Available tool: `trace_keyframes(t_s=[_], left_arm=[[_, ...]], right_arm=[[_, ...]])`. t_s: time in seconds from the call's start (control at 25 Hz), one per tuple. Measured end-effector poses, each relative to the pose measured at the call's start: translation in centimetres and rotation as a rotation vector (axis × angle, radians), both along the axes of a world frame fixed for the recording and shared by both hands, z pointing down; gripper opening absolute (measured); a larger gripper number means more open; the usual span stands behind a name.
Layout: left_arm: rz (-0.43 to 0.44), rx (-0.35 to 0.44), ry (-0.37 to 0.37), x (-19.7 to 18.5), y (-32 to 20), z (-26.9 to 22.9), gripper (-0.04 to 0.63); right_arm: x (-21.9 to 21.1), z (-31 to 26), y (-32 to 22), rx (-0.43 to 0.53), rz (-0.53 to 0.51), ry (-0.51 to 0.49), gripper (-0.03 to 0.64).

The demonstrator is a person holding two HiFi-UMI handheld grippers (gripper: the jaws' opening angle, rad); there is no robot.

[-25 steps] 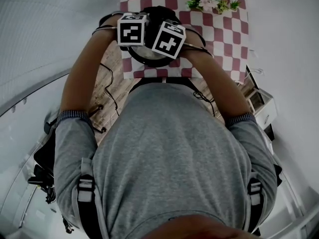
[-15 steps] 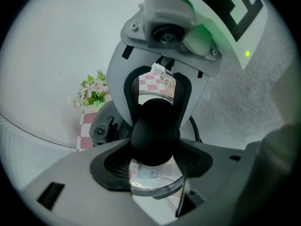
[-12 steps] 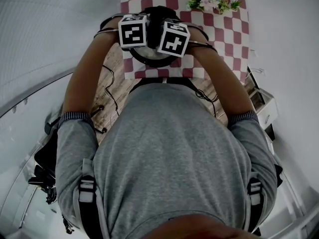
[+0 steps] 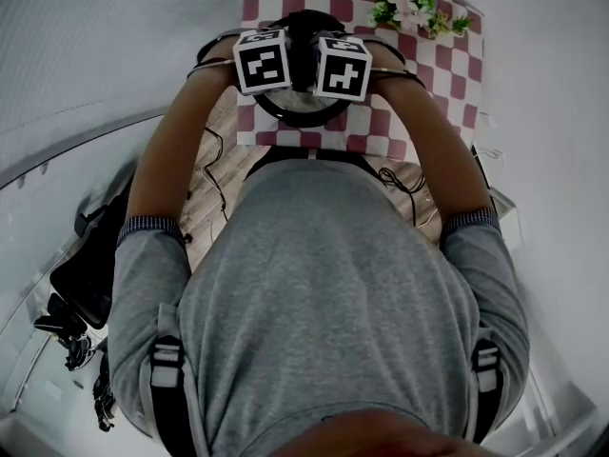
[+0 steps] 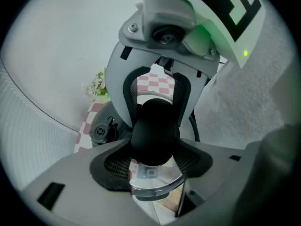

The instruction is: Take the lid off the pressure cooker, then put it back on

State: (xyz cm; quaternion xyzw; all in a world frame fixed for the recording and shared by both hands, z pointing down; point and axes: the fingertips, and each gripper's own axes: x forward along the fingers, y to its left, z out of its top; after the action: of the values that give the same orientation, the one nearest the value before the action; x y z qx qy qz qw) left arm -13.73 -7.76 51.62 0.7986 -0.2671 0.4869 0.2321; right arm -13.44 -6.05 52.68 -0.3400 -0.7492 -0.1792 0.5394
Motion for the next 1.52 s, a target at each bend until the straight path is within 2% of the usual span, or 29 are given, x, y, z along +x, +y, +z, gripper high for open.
trace_keyframes(t_s=[0.12, 0.36, 0.48, 0.8, 0.88, 1.04, 1.24, 1.36, 1.52], left_arm=[[-0.058, -0.016, -0.006, 0.0, 0.2, 0.3, 0.3], [-0.205, 0.0, 0.0, -0.3, 0.0, 0.0, 0.299], [-0.256, 0.012, 0.008, -0.4, 0.0, 0.0, 0.299], [-0.276, 0.052, 0.012, -0.5, 0.2, 0.0, 0.305], [-0.293, 0.084, 0.009, -0.8, 0.1, 0.0, 0.325], [-0.361, 0.192, 0.015, -1.5, 0.1, -0.7, 0.339], [-0.478, 0.385, 0.056, -2.5, 0.7, -4.2, 0.339], [-0.554, 0.531, 0.117, -2.9, 0.9, -7.3, 0.339], [-0.666, 0.748, 0.252, -2.9, 1.3, -11.6, 0.339]], right_arm=[[0.1, 0.0, 0.0, 0.004, -0.074, 0.002, 0.314], [0.1, 0.0, -0.1, -0.003, -0.233, -0.003, 0.314], [0.1, 0.1, -0.1, -0.001, -0.28, -0.002, 0.316], [0.1, -0.1, -0.2, -0.007, -0.244, 0.018, 0.319], [0.1, -0.4, -0.3, -0.014, -0.222, 0.012, 0.351], [0.2, -1.8, -1.1, -0.038, -0.152, -0.049, 0.37], [-1.1, -6.3, -2.6, -0.175, 0.049, -0.303, 0.368], [-0.7, -8.6, -3.1, -0.247, 0.165, -0.442, 0.368], [0.4, -11.7, -3.5, -0.298, 0.31, -0.659, 0.353]])
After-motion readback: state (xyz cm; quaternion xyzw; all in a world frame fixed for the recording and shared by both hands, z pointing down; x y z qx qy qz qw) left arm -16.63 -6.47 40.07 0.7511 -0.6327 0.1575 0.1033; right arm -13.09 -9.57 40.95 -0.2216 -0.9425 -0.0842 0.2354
